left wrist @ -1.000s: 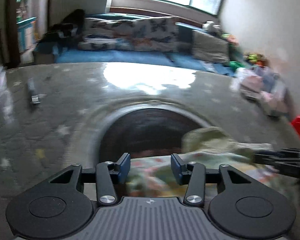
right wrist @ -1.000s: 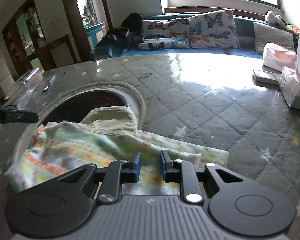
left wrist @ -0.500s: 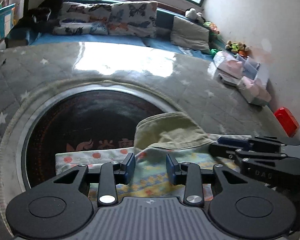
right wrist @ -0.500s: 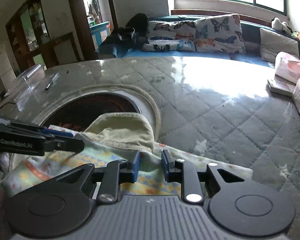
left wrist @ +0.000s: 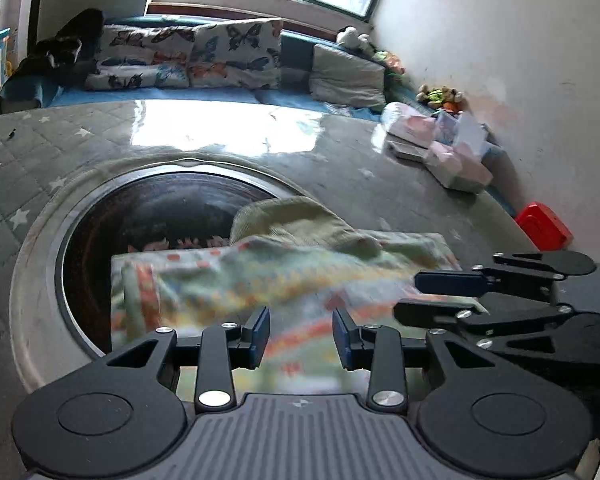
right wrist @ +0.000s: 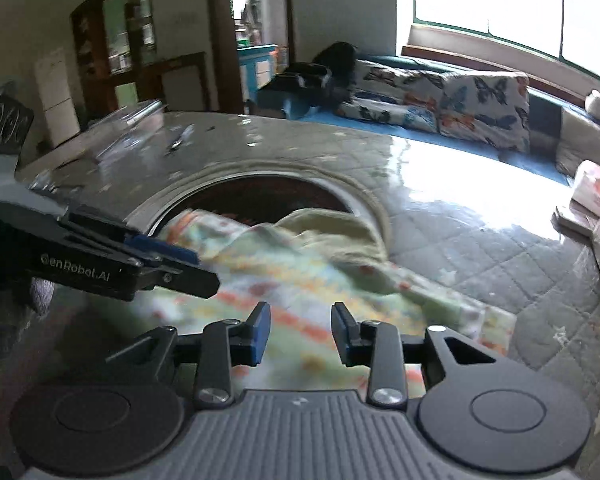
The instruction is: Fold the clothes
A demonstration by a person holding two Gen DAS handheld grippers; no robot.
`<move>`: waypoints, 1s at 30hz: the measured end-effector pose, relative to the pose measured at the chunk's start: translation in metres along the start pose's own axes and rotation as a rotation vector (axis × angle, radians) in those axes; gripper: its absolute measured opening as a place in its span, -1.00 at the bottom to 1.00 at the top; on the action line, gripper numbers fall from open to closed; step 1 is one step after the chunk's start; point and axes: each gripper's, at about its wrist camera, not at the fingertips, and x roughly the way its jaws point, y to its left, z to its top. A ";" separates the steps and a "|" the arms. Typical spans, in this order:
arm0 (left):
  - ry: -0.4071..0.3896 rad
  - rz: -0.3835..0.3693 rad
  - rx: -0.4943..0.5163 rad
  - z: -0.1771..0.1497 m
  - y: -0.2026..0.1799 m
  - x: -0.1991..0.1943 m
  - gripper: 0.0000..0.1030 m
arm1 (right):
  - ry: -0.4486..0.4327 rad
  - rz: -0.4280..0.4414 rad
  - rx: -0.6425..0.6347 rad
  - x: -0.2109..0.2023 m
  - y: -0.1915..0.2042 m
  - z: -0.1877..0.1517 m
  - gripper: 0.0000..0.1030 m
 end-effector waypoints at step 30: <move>-0.016 0.073 -0.149 -0.016 0.051 0.002 -0.34 | -0.006 -0.070 0.140 -0.018 -0.044 -0.050 -0.18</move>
